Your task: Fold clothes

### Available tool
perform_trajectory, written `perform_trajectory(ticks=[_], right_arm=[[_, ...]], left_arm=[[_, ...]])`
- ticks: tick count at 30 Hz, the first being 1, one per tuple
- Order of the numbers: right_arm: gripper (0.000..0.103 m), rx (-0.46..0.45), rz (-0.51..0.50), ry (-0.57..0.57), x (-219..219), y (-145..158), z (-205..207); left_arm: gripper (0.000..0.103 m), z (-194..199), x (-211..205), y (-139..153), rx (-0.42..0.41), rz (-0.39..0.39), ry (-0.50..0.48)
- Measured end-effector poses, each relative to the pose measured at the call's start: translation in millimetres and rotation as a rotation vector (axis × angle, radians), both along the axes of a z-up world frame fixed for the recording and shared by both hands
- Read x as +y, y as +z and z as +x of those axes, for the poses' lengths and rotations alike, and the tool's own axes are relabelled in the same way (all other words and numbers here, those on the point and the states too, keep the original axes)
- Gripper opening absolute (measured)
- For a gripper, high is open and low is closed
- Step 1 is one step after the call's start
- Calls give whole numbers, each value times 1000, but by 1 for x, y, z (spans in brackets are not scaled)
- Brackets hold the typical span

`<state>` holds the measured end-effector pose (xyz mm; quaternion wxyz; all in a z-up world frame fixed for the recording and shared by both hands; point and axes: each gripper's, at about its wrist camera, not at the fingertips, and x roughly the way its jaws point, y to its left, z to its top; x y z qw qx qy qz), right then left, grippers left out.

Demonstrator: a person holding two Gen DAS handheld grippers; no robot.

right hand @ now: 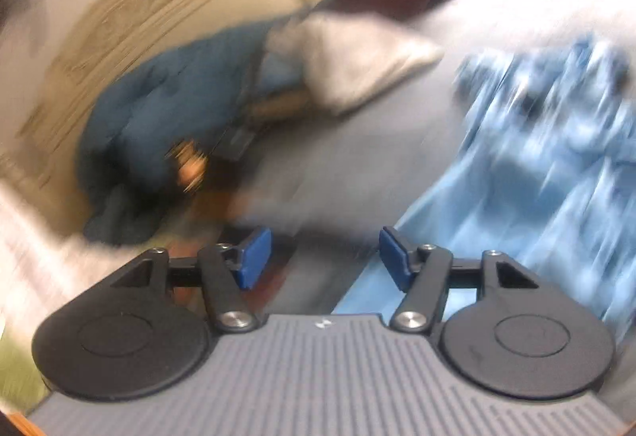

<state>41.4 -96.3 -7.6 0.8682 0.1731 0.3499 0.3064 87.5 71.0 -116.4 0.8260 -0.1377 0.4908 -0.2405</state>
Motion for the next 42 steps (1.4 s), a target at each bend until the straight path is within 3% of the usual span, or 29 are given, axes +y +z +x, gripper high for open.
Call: perform_trajectory(ticks=[4, 6, 8, 11, 12, 14, 16, 17, 19, 21, 24, 26, 30, 32, 35, 37, 38, 40, 42], right_arm=[[66, -10, -220, -75, 24, 1, 84], [66, 98, -287, -23, 42, -16, 131], [66, 184, -365, -41, 57, -36, 168], [62, 205, -464, -92, 70, -58, 200], [56, 230, -465, -114, 70, -67, 210], [6, 277, -441, -150, 66, -80, 221], [5, 309, -395, -198, 59, -88, 227], [5, 294, -295, -211, 49, -82, 226], [5, 248, -119, -238, 34, -70, 227], [5, 196, 32, -275, 23, -57, 233], [5, 162, 172, -285, 19, -48, 253], [5, 161, 202, -285, 25, -51, 267], [5, 157, 234, -253, 46, -68, 295], [10, 168, 212, -248, 59, -82, 308], [18, 280, 76, -254, 72, -104, 322], [20, 336, 56, -244, 69, -108, 324], [23, 335, 83, -241, 62, -104, 320], [50, 305, 126, -245, 38, -85, 304], [54, 263, 160, -255, 11, -63, 284]], left_arm=[[42, -7, -6, -5, -4, 66, -20], [40, -11, -8, -5, -22, 96, -30], [39, -15, -9, -5, -37, 113, -44], [40, -20, -10, -6, -65, 130, -68], [41, -22, -11, -6, -78, 135, -77], [48, -25, -10, -7, -98, 126, -93], [50, -26, -7, -8, -106, 108, -105], [50, -26, -5, -8, -107, 100, -110], [49, -23, 2, -8, -93, 70, -107], [42, -17, 14, -9, -63, 24, -71], [16, -6, 33, -14, -16, -16, -2], [6, 1, 47, -17, 19, -37, 40], [5, 6, 72, -14, 39, -53, 139], [4, 6, 82, -14, 64, -66, 178], [4, 4, 92, -16, 100, -89, 214], [4, 1, 94, -13, 94, -78, 219], [4, 1, 95, -12, 88, -70, 218], [4, -2, 94, -7, 73, -44, 225], [4, -2, 98, -3, 55, -27, 247]])
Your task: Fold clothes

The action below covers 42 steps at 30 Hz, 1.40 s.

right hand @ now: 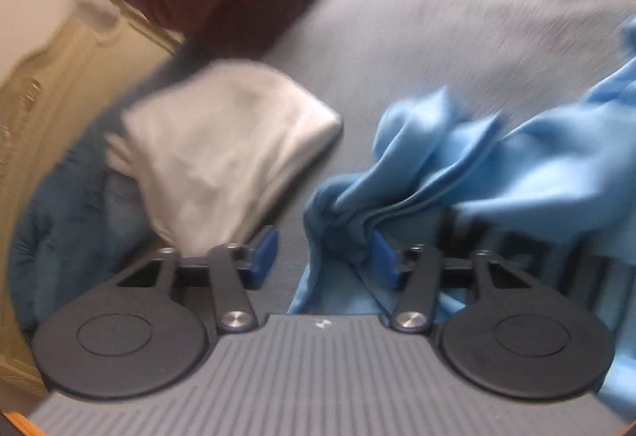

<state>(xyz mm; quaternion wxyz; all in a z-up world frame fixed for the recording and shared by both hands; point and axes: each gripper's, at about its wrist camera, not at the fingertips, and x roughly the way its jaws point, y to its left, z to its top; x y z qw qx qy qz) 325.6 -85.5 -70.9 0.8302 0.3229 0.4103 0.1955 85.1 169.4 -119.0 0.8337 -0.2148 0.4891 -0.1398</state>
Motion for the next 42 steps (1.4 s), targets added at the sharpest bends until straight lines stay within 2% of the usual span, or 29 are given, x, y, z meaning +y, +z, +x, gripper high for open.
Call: perform_trajectory(ticks=[3, 5, 6, 9, 12, 15, 19, 23, 25, 28, 30, 31, 33, 34, 35, 37, 42], right_arm=[[63, -67, -5, -81, -60, 30, -42], [70, -68, -81, -175, -101, 41, -75], [71, -58, -129, -225, -121, 45, -91], [71, 20, -236, -356, -173, 40, -142], [72, 130, -245, -423, -206, 13, -184], [72, 194, -216, -442, -210, -15, -216], [72, 178, -135, -448, -194, -29, -248], [72, 143, -110, -425, -176, -23, -285], [72, 142, -71, -390, -164, -25, -301], [72, 139, -64, -304, -137, -33, -312], [72, 123, -158, -276, -115, -37, -308], [69, 110, -205, -263, -105, -40, -303], [46, 71, -273, -257, -89, -43, -294], [17, 66, -276, -264, -86, -43, -292], [6, 68, -244, -275, -87, -42, -292], [5, 35, -174, -291, -89, -33, -301], [5, -23, -179, -166, -91, -3, -343]], left_arm=[[4, 1, 14, 6, -17, 24, 49], [4, 3, 20, 12, -19, 51, 89], [4, 3, 26, 14, -19, 67, 108], [4, 1, 40, 13, 1, 108, 155], [4, -3, 52, 14, 14, 158, 192], [6, -4, 57, 21, 5, 258, 220], [29, -9, 56, 34, 0, 365, 253], [41, -25, 43, 56, -117, 504, 268], [46, -33, 34, 65, -187, 545, 245], [48, -38, 10, 71, -253, 537, 126], [51, -39, -13, 72, -281, 499, 21], [56, -38, -27, 71, -300, 471, -31], [67, -39, -56, 70, -322, 406, -143], [75, -40, -69, 68, -318, 376, -193], [79, -41, -82, 66, -312, 347, -243], [80, -47, -104, 63, -303, 314, -309], [81, -64, -123, 62, -286, 231, -357]])
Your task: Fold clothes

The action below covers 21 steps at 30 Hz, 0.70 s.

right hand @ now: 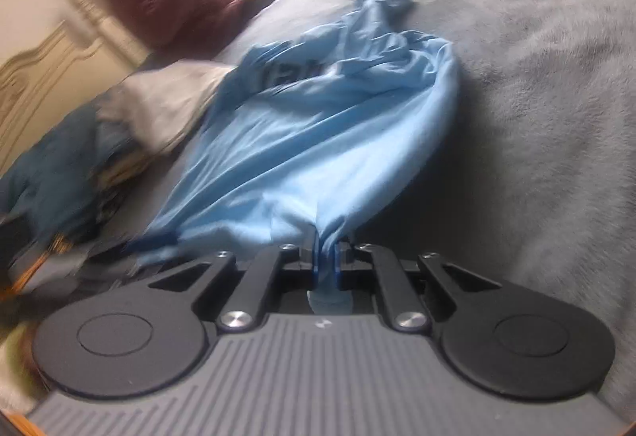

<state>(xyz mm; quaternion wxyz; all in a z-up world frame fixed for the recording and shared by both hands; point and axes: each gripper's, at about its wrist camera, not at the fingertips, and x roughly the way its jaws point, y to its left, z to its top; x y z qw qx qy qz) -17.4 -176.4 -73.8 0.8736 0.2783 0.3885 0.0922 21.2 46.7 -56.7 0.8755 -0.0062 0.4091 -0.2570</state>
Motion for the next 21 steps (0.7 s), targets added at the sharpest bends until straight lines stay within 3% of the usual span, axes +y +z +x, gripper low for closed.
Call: perform_trajectory(ticks=[4, 7, 9, 12, 15, 16, 21], right_arm=[[4, 0, -52, 131, 0, 18, -41], [4, 80, -61, 204, -6, 16, -59], [9, 156, -136, 223, -5, 12, -62], [26, 186, -212, 207, -16, 17, -61], [40, 87, -205, 122, -36, 35, -44], [50, 45, -198, 90, -42, 41, -33], [78, -87, -265, 17, -35, 38, 58]], left_arm=[[81, 8, -1, -2, 28, -41, 17], [81, 18, -8, -13, 63, -36, 14], [81, 23, -15, -24, 87, -2, 5], [80, 22, -20, -39, 127, 29, 2], [81, 20, -20, -47, 135, 41, -1], [81, 20, -21, -48, 133, 48, -2], [81, 16, -28, -54, 113, 100, -7]])
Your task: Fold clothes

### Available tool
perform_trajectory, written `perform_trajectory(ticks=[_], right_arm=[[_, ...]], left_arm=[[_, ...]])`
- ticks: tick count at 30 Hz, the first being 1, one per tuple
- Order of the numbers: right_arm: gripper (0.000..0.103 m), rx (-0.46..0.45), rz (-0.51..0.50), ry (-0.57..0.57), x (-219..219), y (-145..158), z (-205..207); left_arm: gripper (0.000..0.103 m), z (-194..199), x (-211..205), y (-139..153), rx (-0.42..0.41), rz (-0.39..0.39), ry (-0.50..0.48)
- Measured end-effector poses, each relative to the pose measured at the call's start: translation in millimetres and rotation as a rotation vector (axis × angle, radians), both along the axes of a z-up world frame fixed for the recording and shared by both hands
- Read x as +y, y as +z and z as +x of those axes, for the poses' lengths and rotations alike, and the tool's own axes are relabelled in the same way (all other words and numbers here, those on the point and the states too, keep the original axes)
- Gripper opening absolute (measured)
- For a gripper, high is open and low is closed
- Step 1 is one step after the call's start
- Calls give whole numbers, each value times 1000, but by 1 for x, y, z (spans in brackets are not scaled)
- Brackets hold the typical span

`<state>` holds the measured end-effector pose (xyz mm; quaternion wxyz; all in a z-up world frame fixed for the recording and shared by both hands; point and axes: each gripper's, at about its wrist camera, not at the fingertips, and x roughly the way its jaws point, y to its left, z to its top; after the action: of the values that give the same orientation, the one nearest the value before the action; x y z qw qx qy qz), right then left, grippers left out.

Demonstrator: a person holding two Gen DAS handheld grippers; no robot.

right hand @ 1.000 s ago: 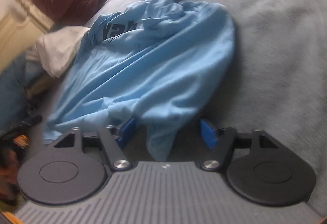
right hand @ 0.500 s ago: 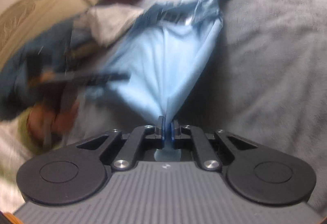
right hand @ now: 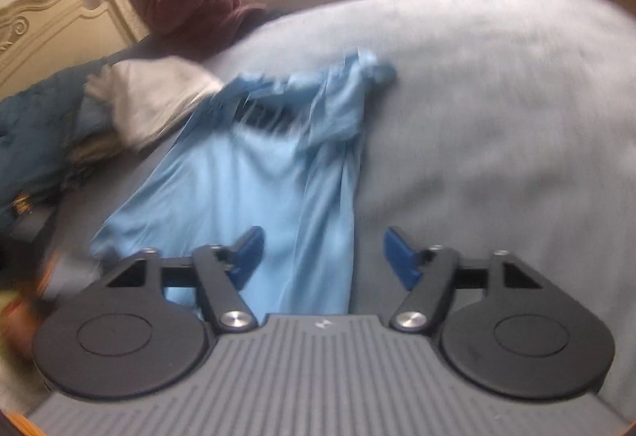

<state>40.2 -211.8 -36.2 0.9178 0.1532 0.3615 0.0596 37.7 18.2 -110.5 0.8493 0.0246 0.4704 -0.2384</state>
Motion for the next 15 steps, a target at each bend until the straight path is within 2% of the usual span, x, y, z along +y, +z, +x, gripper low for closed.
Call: perform_trajectory(ticks=[1, 3, 6, 7, 8, 9, 10, 11, 13, 15], right_arm=[[85, -13, -13, -9, 4, -5, 22], [85, -9, -30, 2, 11, -20, 62], [85, 33, -103, -42, 17, -48, 120], [78, 56, -108, -65, 16, -55, 133], [39, 77, -107, -88, 15, -62, 145], [16, 89, -83, -114, 11, -65, 151], [10, 95, -60, -138, 6, -68, 156], [9, 70, -48, -160, 4, -65, 158], [9, 12, -88, -188, 2, -56, 164], [9, -9, -105, -214, -6, -48, 174]], left_arm=[[81, -1, -1, 0, -5, 8, -2], [82, -2, -4, 0, -14, 21, -5], [84, -5, -7, -1, -30, 34, -13], [85, -6, -7, -2, -37, 36, -19], [87, -7, -8, -3, -43, 39, -25], [88, -9, -9, -4, -52, 44, -38], [89, -12, -11, -6, -66, 52, -51], [89, -14, -12, -8, -81, 61, -63], [90, -18, -13, -9, -100, 71, -78], [90, -17, -11, -8, -94, 50, -85]])
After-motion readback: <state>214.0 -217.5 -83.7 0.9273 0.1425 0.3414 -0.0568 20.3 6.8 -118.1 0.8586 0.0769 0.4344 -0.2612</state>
